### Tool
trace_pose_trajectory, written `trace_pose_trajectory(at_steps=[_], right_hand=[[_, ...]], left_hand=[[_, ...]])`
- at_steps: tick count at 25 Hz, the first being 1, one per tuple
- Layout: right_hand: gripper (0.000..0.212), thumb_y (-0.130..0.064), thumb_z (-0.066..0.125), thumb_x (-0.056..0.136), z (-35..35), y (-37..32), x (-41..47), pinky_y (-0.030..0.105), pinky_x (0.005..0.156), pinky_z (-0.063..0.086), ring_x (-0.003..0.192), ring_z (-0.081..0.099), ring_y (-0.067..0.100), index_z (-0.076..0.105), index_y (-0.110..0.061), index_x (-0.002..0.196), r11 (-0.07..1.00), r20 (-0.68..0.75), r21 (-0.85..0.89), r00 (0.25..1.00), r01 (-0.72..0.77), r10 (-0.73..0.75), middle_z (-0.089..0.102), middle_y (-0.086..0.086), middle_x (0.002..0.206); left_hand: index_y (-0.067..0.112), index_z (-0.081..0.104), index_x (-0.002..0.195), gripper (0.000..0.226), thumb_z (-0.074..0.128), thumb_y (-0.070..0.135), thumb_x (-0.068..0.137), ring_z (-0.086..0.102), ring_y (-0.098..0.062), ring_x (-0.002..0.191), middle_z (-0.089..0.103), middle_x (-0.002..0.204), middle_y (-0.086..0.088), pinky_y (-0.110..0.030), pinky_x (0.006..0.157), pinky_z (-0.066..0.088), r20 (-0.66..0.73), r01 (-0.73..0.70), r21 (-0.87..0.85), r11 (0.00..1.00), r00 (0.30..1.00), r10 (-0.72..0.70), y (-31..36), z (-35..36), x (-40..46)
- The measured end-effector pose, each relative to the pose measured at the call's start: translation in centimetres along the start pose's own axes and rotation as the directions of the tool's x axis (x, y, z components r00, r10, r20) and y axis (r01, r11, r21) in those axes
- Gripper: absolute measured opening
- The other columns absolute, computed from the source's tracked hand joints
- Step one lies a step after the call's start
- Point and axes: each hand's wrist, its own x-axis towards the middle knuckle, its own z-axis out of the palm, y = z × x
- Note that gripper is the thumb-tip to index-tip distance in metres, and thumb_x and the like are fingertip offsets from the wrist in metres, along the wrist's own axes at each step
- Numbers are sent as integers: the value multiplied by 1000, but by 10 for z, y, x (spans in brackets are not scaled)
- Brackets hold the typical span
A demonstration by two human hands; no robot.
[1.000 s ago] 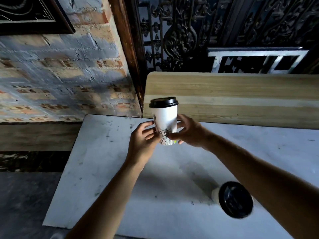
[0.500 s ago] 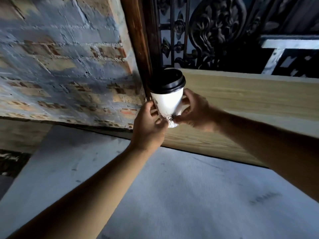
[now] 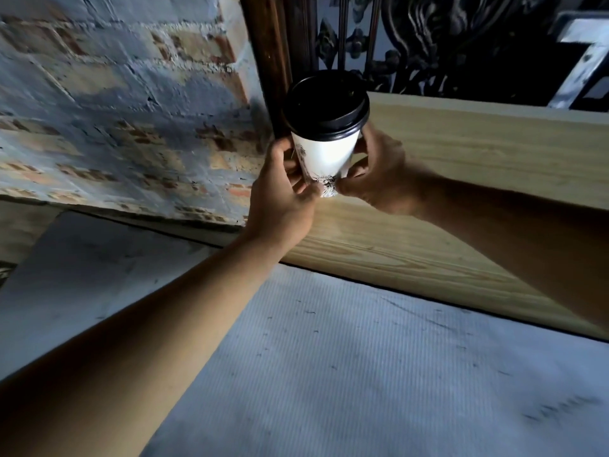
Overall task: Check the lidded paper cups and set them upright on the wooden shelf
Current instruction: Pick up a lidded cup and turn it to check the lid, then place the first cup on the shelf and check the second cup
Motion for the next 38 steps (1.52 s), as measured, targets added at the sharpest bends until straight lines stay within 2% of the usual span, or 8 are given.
trace_pose_trajectory(at_steps=[9, 15, 19, 22, 24, 31, 34, 38], right_hand=[[100, -20, 81, 80, -9, -4, -21, 50, 100, 55, 127, 60, 30, 22, -20, 161, 976, 49, -97, 979, -193, 199, 51, 13, 152], [81, -38, 66, 95, -27, -21, -94, 36, 105, 40, 142, 43, 31, 25, -20, 161, 947, 95, -210, 959, -243, 267, 39, 13, 161], [75, -47, 56, 100, -35, -55, -155, 33, 104, 35, 148, 37, 30, 25, -21, 162, 949, 42, -221, 970, -223, 238, 32, 11, 166], [73, -50, 54, 100, -49, -82, -212, 37, 111, 34, 149, 36, 31, 26, -22, 162, 940, -33, -249, 972, -232, 231, 32, 10, 165], [74, -52, 54, 100, -61, -99, -251, 36, 110, 34, 149, 37, 32, 27, -22, 161, 932, -66, -274, 972, -237, 228, 33, 11, 165], [63, -48, 59, 99, -99, -136, -423, 23, 98, 29, 141, 46, 25, 41, -24, 155, 918, -200, -216, 936, -331, 291, 41, 7, 159], [64, -52, 61, 95, -91, -136, -481, 28, 106, 33, 141, 46, 28, 45, -30, 153, 923, -185, -190, 936, -334, 300, 43, 6, 157], [77, -57, 67, 86, -69, -122, -522, 44, 116, 36, 149, 35, 34, 39, -38, 155, 914, -72, -205, 937, -351, 343, 30, 6, 166]], left_hand=[[11, 24, 160, 81, 68, 5, 92, 54, -20, 140, 53, 153, -11, -36, 115, 47, 50, 70, 99, 993, 996, -76, 8, -18, -24], [12, 30, 159, 76, 57, 22, 89, 47, -14, 146, 50, 157, -8, -44, 121, 40, 68, 1, 175, 985, 998, -13, 30, -49, -93], [16, 35, 158, 74, 58, 39, 91, 42, -15, 149, 45, 162, -5, -40, 124, 36, 179, -68, 265, 962, 984, 20, 52, -59, -142], [14, 35, 158, 64, 59, 30, 101, 39, -18, 151, 42, 163, -7, -24, 120, 28, 277, -110, 314, 943, 961, 20, 76, -64, -184], [13, 35, 158, 63, 58, 30, 101, 39, -19, 151, 42, 163, -8, -27, 120, 29, 326, -127, 307, 943, 945, 21, 93, -66, -212], [16, 47, 151, 56, 57, 7, 96, 48, -17, 144, 53, 155, -4, -16, 112, 29, 593, -322, 213, 923, 793, 140, 132, -71, -333], [23, 43, 152, 74, 65, 4, 84, 46, -13, 144, 51, 155, 4, -17, 112, 30, 658, -241, 250, 938, 753, 19, 124, -68, -374], [31, 22, 160, 107, 86, 29, 73, 35, -11, 150, 33, 166, 8, -26, 119, 33, 756, -140, 355, 924, 625, -196, 118, -37, -413]])
